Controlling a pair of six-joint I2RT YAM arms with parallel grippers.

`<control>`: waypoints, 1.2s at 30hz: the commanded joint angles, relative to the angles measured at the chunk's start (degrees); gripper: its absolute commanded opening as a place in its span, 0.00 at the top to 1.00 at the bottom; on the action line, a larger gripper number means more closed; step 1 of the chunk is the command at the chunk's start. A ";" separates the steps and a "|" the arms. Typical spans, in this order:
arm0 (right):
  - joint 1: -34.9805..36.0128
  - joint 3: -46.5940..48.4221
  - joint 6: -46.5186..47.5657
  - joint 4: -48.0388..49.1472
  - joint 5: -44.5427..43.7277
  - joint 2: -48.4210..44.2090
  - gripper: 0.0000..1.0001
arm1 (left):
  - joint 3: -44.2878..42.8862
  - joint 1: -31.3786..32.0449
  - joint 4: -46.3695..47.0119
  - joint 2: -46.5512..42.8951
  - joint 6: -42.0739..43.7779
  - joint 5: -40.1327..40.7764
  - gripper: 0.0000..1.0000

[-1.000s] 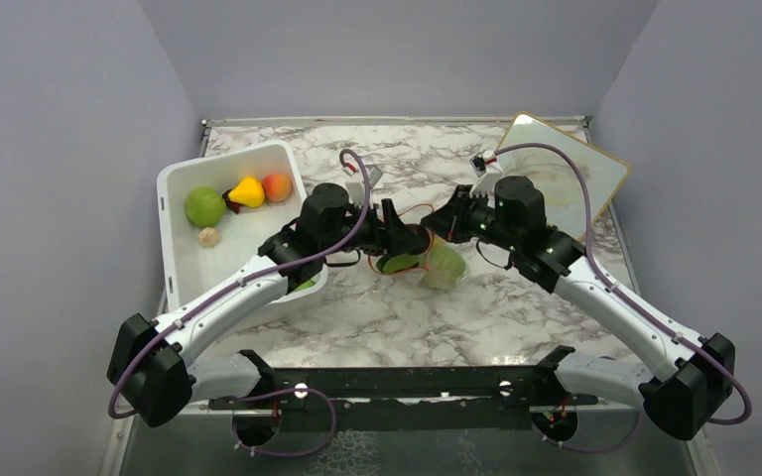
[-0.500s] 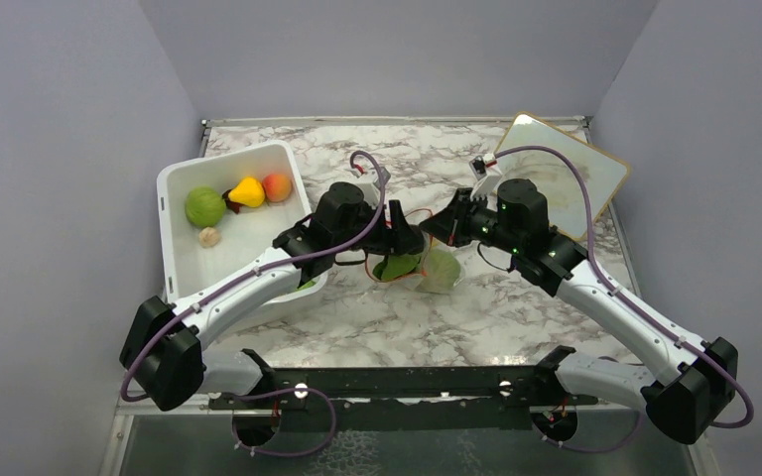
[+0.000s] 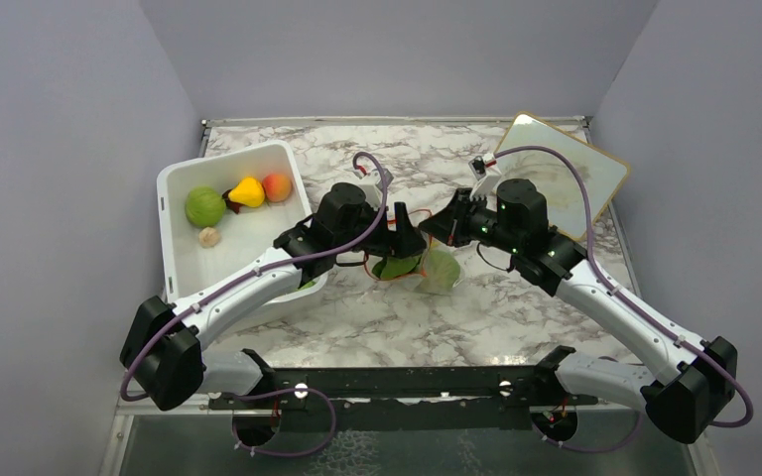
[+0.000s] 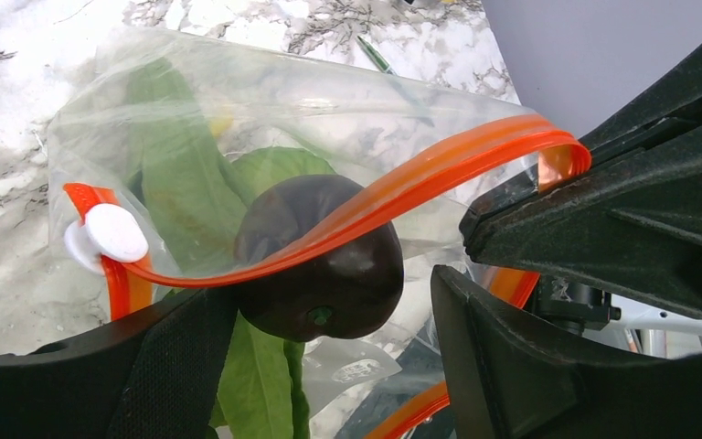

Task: Place the food in the zip-top bag and seal the zipper
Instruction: Place the fake fruit in the zipper food storage bag.

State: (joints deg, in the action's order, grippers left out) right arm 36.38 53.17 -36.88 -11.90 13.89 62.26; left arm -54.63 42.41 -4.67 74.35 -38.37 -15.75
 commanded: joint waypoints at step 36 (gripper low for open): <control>0.09 -2.05 0.80 2.84 -0.42 -3.64 0.99 | -10.04 -2.18 -24.58 -15.72 13.20 45.17 0.22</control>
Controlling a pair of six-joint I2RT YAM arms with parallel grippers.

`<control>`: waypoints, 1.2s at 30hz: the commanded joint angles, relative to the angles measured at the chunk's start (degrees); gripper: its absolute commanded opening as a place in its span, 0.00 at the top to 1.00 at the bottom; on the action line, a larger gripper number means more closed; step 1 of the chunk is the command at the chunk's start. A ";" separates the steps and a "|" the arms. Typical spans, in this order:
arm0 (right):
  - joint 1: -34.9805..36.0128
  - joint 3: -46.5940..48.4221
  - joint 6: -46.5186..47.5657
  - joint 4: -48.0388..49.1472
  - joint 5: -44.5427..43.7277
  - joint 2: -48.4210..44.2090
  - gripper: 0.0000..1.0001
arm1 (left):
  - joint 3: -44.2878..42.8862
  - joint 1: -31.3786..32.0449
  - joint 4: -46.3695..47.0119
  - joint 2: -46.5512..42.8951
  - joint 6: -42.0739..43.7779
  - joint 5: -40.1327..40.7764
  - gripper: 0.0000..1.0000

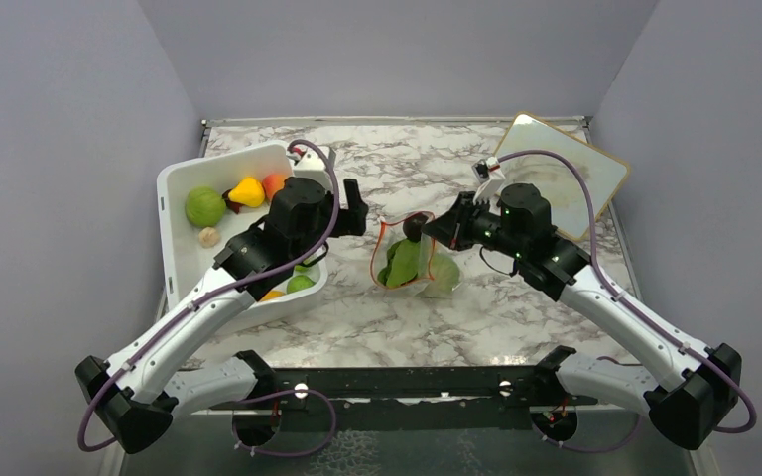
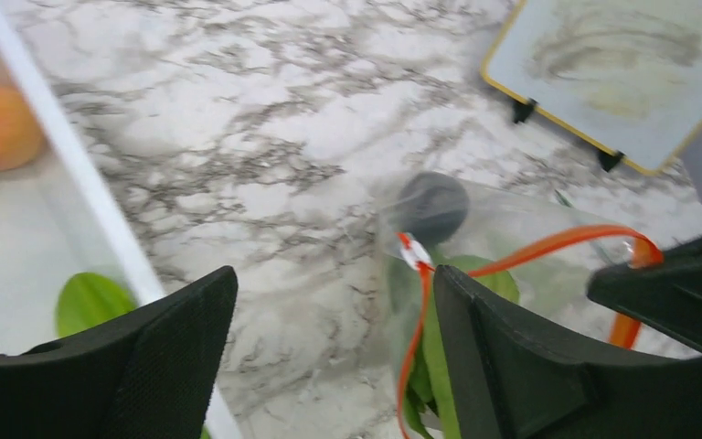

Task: Place the food in the zip-top bag and seal the zipper
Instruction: Place the fake fruit in the zipper food storage bag, then pick up the fake fruit from the bin.

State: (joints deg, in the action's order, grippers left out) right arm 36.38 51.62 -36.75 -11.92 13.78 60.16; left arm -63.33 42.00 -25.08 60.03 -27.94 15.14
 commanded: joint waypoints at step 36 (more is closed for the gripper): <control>0.04 -1.39 1.34 1.64 -0.86 -2.74 0.99 | 15.15 -50.64 27.24 17.20 -29.85 -9.83 0.27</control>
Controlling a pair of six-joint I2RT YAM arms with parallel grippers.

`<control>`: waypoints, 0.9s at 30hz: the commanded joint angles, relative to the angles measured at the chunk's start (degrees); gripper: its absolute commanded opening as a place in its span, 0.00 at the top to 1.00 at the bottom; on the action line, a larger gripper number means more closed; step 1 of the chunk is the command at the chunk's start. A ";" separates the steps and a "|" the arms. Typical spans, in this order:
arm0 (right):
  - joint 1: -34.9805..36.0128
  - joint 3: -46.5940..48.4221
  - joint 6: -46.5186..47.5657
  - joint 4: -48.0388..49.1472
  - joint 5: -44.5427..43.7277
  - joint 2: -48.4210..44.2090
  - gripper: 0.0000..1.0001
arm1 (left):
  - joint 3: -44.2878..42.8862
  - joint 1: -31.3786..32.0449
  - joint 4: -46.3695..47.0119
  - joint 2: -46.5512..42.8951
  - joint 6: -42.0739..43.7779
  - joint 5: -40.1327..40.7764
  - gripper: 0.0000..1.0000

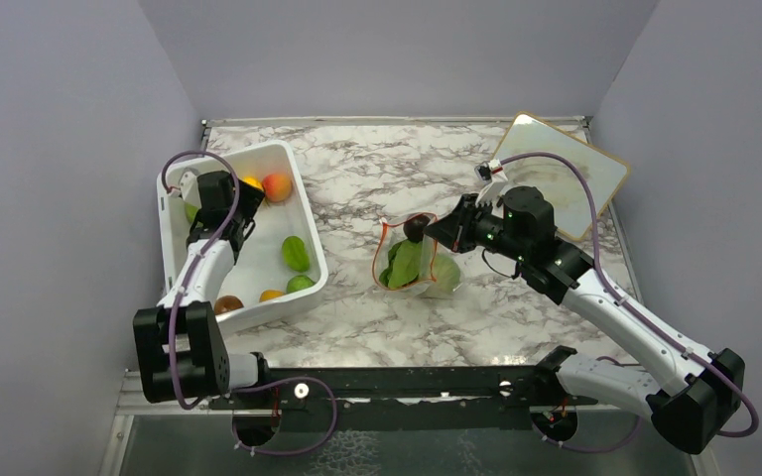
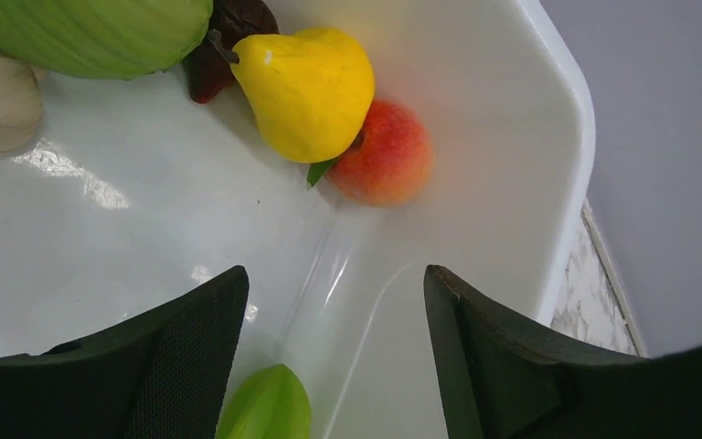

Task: Place the food in the zip-top bag and seal the zipper
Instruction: Pick up the fake fruit from the bin.

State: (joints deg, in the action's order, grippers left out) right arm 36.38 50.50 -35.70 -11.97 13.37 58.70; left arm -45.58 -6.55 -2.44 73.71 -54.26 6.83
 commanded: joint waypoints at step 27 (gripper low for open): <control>0.07 0.62 -0.23 -0.56 -2.38 -3.12 0.99 | -8.55 -6.01 16.20 27.36 -0.57 -5.00 0.17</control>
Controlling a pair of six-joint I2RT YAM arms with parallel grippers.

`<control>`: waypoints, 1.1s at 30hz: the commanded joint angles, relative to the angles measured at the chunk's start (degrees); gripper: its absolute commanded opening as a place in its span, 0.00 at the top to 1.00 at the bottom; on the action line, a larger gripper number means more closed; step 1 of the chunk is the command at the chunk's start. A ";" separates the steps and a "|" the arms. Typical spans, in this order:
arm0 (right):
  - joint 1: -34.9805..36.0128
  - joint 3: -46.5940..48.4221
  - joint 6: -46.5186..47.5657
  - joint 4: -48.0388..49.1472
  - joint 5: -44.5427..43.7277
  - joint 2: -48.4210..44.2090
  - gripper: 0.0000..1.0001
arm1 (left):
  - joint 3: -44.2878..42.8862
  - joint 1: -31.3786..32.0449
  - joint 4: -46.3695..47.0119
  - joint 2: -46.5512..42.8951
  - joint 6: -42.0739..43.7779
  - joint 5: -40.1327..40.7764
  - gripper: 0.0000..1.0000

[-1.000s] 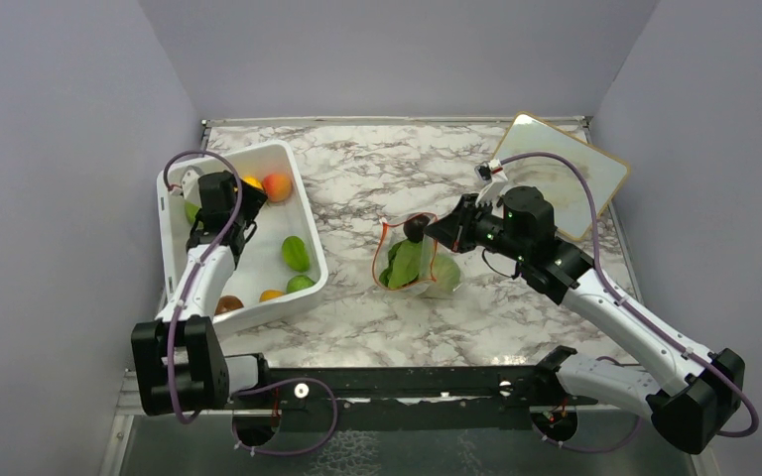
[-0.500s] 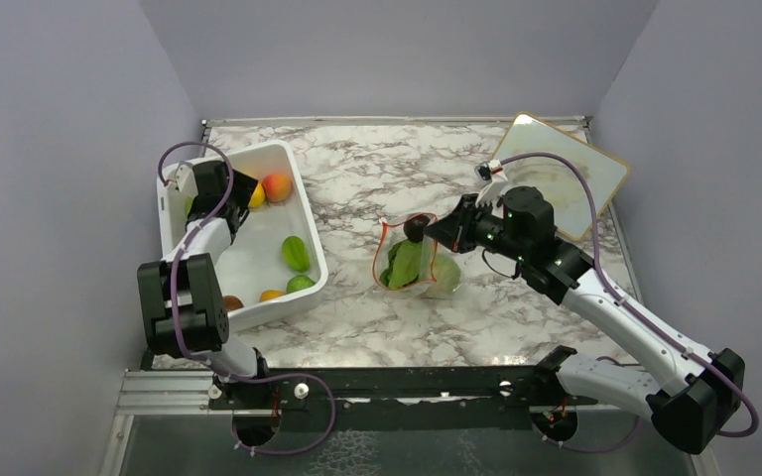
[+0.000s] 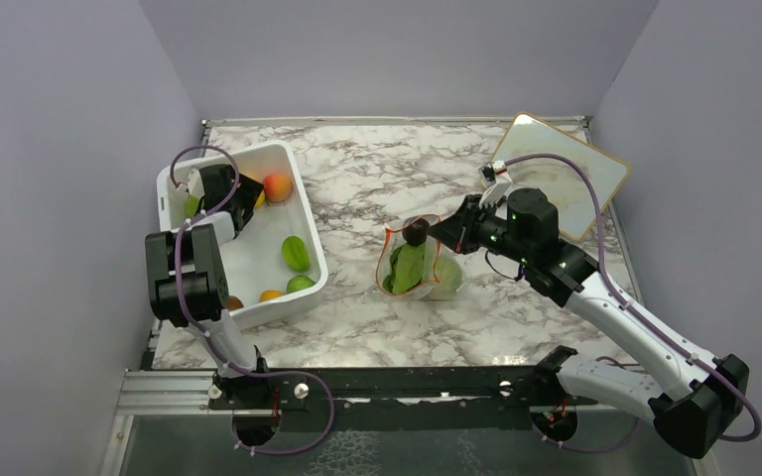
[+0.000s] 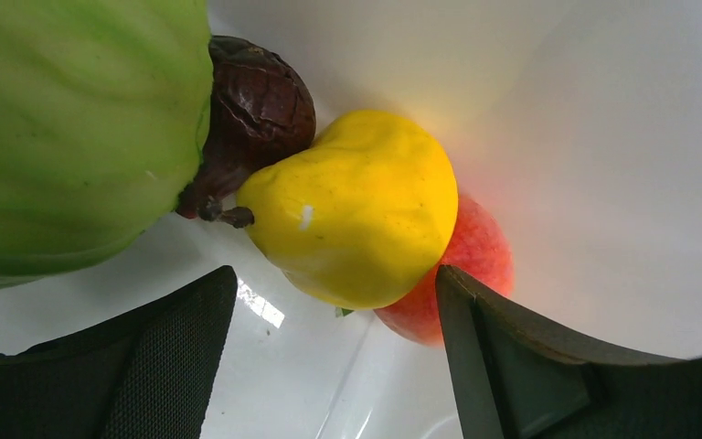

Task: Place the food in the zip-top bag and seal the zipper
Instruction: Pick up the fake fruit from the bin.

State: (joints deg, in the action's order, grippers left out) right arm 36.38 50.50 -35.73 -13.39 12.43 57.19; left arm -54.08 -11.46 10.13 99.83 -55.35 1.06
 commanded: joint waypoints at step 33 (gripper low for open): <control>0.09 -0.98 -1.19 2.42 0.14 -1.50 0.99 | -1.03 -2.42 3.24 0.21 4.89 -7.82 0.37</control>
State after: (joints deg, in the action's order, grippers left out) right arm 36.38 50.00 -36.47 -13.47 12.12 56.97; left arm -55.68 -13.43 14.98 103.66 -52.51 -6.07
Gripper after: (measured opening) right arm 0.013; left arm 0.681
